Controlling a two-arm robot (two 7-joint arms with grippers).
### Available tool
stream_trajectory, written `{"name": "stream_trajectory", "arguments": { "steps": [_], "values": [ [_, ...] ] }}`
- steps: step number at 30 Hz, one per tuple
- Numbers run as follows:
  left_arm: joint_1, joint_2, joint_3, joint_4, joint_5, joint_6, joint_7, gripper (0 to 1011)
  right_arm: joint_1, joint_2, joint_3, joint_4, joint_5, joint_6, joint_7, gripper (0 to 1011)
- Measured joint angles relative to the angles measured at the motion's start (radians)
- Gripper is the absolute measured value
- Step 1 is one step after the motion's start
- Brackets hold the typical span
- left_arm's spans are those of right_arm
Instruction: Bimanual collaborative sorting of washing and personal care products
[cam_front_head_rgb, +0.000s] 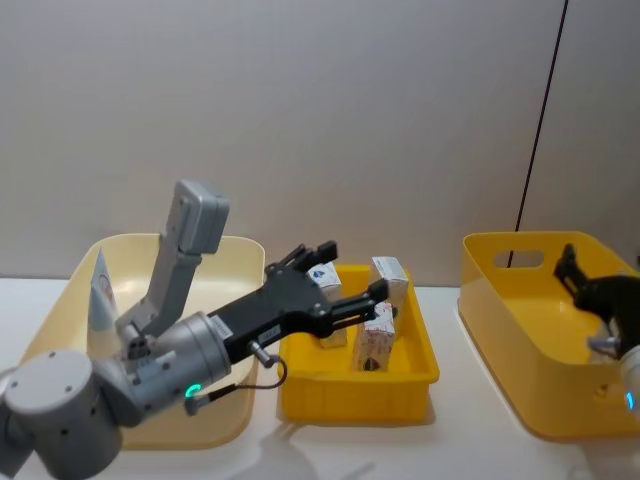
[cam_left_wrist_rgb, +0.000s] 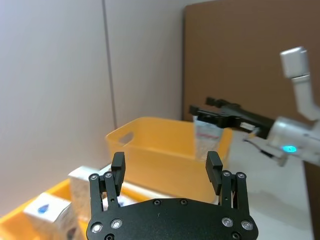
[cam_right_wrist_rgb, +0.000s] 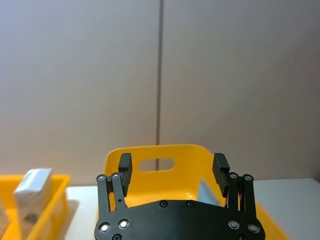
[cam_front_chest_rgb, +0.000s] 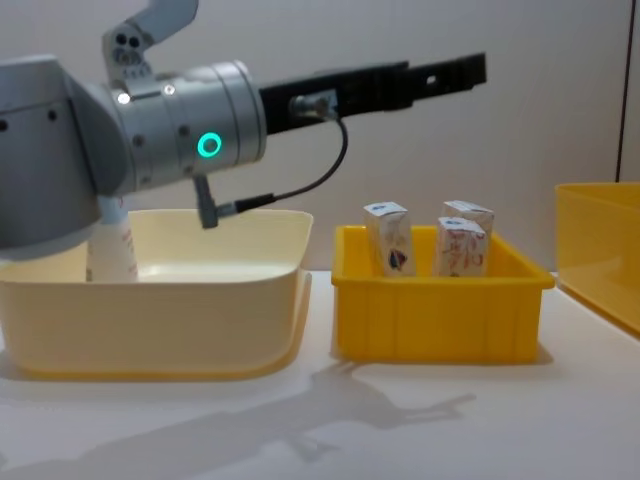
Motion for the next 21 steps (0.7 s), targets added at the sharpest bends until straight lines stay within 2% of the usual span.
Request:
{"name": "stream_trajectory", "arguments": {
  "steps": [21],
  "values": [
    [0.168,0.071,-0.017,-0.126,0.167,-0.023,0.28,1003,-0.194,0.083,-0.13,-0.127,0.107,-0.069,0.134,1001]
  ]
}}
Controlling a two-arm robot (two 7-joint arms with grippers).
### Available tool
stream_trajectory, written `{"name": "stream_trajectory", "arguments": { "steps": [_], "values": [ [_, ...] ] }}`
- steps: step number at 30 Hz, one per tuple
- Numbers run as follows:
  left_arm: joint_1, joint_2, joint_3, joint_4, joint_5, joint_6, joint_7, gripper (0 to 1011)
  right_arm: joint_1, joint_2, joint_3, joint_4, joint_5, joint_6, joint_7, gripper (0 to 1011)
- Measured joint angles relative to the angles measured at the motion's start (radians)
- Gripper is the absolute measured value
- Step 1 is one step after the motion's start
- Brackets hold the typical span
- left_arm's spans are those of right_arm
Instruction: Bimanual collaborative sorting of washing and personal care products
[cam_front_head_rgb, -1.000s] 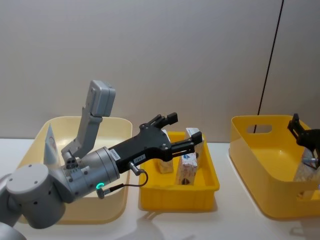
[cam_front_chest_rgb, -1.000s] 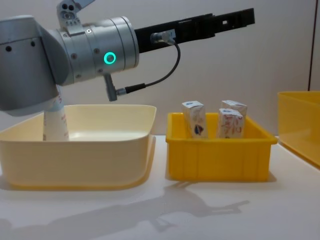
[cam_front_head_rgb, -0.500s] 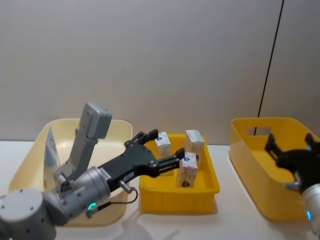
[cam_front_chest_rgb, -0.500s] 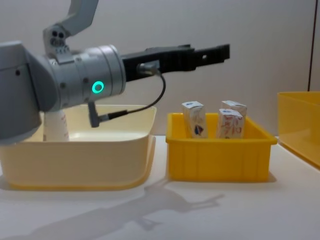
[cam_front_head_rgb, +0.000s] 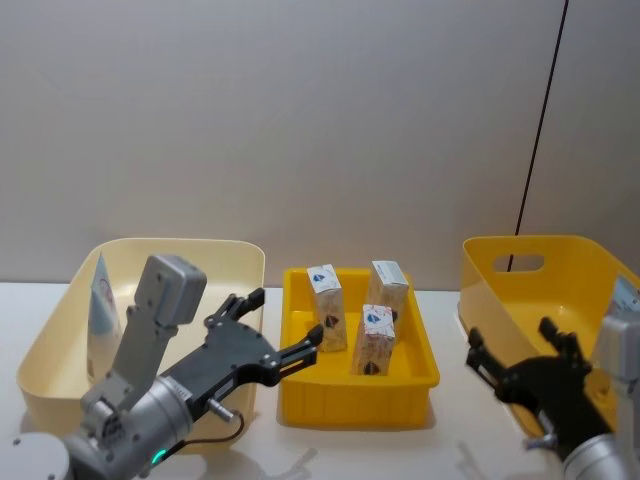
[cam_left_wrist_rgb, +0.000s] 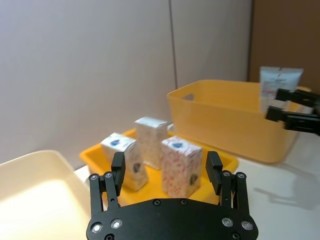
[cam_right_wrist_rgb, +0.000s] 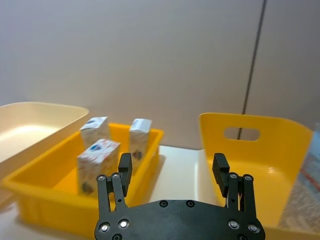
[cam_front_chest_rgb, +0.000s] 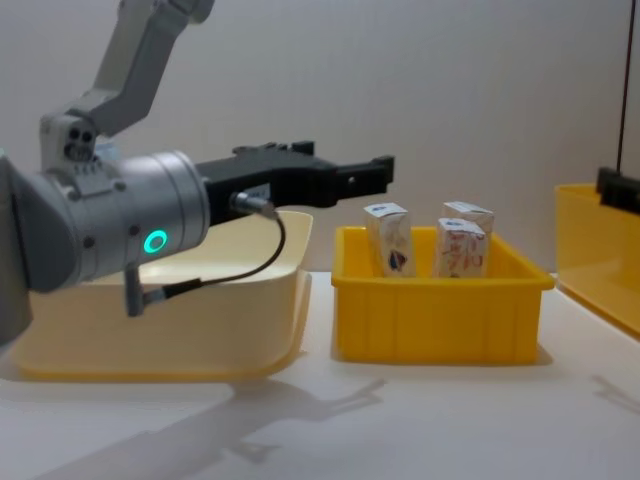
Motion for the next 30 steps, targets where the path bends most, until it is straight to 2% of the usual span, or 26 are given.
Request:
{"name": "stream_trajectory", "arguments": {
  "steps": [3,4,10,23,30],
  "values": [
    [0.024,0.011,-0.003,-0.018,0.024,-0.003,0.041,1003,-0.036,0.015,-0.024,-0.023,0.019,-0.013,0.025,1001],
    [0.024,0.011,-0.003,-0.018,0.024,-0.003,0.041,1003,-0.036,0.015,-0.024,-0.023,0.019,-0.013,0.025,1001],
    [0.078,0.033,-0.008,-0.059,0.078,-0.01,0.13,1003,-0.084,0.035,-0.056,-0.055,0.046,-0.03,0.058,1001],
    [0.174,0.074,-0.017,-0.131,0.173,-0.022,0.289,1003,-0.097,0.041,-0.065,-0.063,0.054,-0.035,0.067,1001],
    [0.194,0.082,-0.019,-0.146,0.193,-0.025,0.322,1003,-0.097,0.041,-0.064,-0.063,0.054,-0.035,0.067,1001]
  ]
}}
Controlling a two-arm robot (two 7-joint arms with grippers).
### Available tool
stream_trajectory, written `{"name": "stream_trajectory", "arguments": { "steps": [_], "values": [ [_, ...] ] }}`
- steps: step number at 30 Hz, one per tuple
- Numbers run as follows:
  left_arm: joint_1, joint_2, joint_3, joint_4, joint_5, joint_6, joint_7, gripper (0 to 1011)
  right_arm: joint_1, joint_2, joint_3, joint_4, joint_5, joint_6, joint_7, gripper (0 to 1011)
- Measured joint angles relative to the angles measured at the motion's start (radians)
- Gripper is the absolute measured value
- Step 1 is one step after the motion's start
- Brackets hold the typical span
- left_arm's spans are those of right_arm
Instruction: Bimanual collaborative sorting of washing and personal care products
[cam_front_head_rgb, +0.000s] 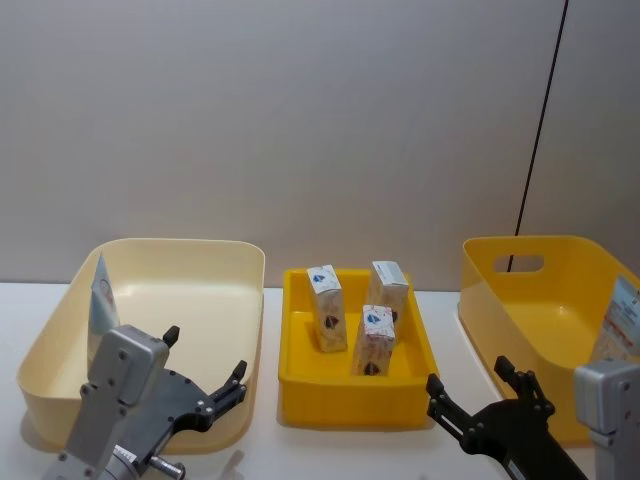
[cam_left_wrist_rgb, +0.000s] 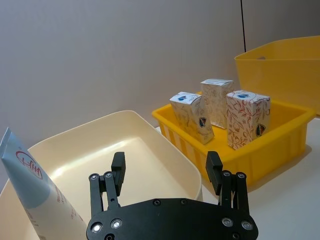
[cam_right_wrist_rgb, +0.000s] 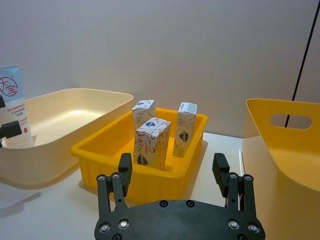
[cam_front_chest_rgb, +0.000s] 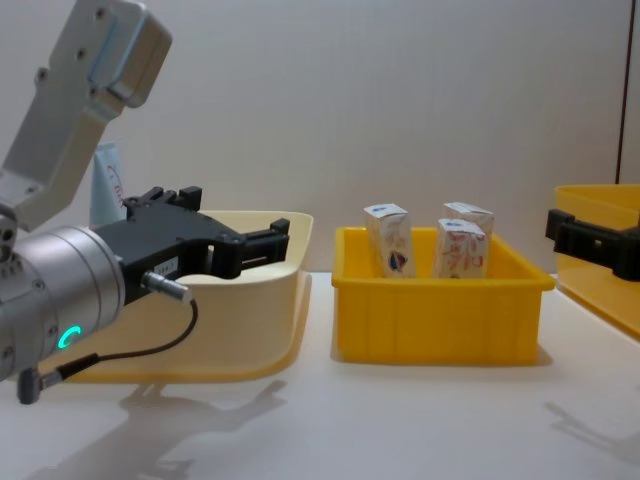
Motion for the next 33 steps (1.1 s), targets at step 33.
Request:
{"name": "stream_trajectory", "arguments": {
  "steps": [33],
  "values": [
    [0.001,0.001,0.001,0.0,0.002,0.0,0.002,1003,0.125,-0.047,-0.021,0.085,-0.013,0.067,0.019,1001]
  ]
}}
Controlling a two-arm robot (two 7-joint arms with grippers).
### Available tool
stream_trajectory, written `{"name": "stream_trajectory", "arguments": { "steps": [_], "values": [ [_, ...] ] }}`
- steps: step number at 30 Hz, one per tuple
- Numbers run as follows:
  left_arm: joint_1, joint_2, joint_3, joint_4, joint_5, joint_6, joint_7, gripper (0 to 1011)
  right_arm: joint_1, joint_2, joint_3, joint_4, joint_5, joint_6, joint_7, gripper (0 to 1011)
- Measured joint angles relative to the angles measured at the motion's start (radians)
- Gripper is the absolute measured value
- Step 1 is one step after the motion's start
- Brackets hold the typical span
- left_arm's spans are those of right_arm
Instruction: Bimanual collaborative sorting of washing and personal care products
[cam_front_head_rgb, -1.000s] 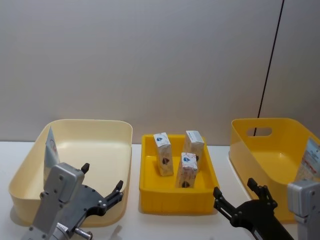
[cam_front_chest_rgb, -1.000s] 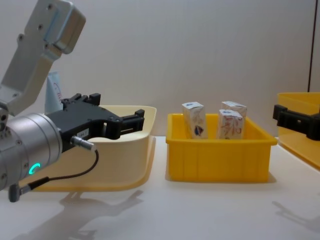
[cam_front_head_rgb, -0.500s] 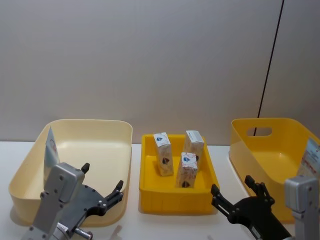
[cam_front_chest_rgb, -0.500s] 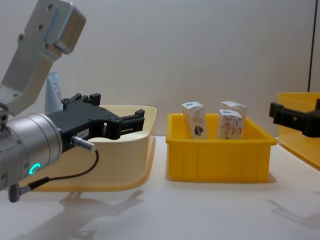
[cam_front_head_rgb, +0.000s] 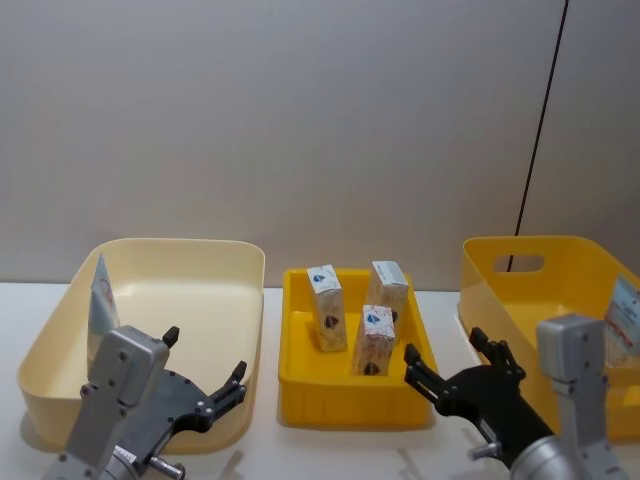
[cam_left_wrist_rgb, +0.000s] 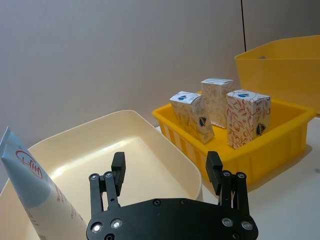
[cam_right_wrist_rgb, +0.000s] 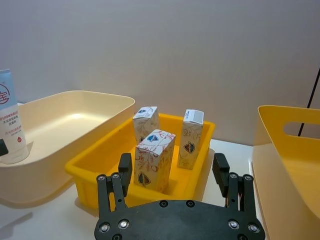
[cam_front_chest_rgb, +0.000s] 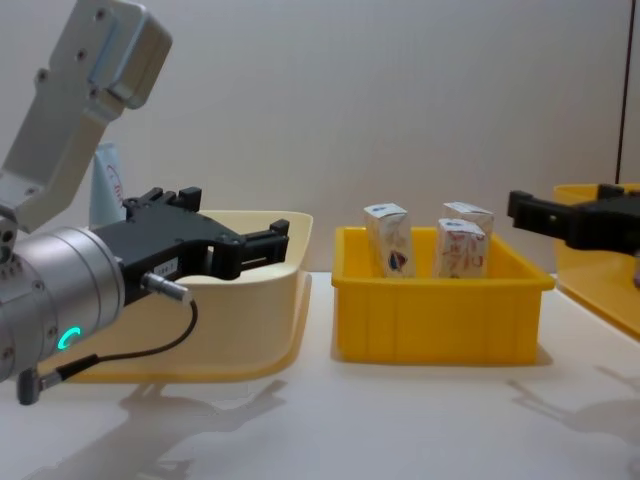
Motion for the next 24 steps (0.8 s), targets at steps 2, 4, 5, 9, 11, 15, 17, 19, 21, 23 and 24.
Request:
{"name": "stream_trajectory", "arguments": {
  "steps": [2,4,5,9,11,15,17,19,21,23,24],
  "values": [
    [0.0,0.0,0.0,0.0,0.0,0.0,0.0,1003,0.021,-0.01,-0.006,0.016,-0.006,0.011,-0.003,1002],
    [0.0,0.0,0.0,0.0,0.0,0.0,0.0,1003,0.036,-0.017,-0.01,0.029,-0.009,0.017,-0.004,1001],
    [0.0,0.0,0.0,0.0,0.0,0.0,0.0,1003,0.048,-0.024,-0.014,0.039,-0.012,0.023,-0.005,1001],
    [0.0,0.0,0.0,0.0,0.0,0.0,0.0,1003,0.08,-0.04,-0.023,0.069,-0.02,0.037,-0.007,1001],
    [0.0,0.0,0.0,0.0,0.0,0.0,0.0,1003,0.102,-0.051,-0.028,0.09,-0.024,0.046,-0.008,1001],
    [0.0,0.0,0.0,0.0,0.0,0.0,0.0,1003,0.134,-0.069,-0.036,0.126,-0.031,0.059,-0.01,1001],
    [0.0,0.0,0.0,0.0,0.0,0.0,0.0,1003,0.146,-0.076,-0.038,0.14,-0.033,0.063,-0.012,1001],
    [0.0,0.0,0.0,0.0,0.0,0.0,0.0,1003,0.163,-0.087,-0.042,0.162,-0.037,0.07,-0.014,1001],
    [0.0,0.0,0.0,0.0,0.0,0.0,0.0,1003,0.174,-0.094,-0.044,0.176,-0.04,0.075,-0.016,1001],
    [0.0,0.0,0.0,0.0,0.0,0.0,0.0,1003,0.191,-0.107,-0.049,0.202,-0.045,0.083,-0.021,1001],
    [0.0,0.0,0.0,0.0,0.0,0.0,0.0,1003,0.197,-0.112,-0.05,0.211,-0.046,0.084,-0.022,1001]
  ]
}}
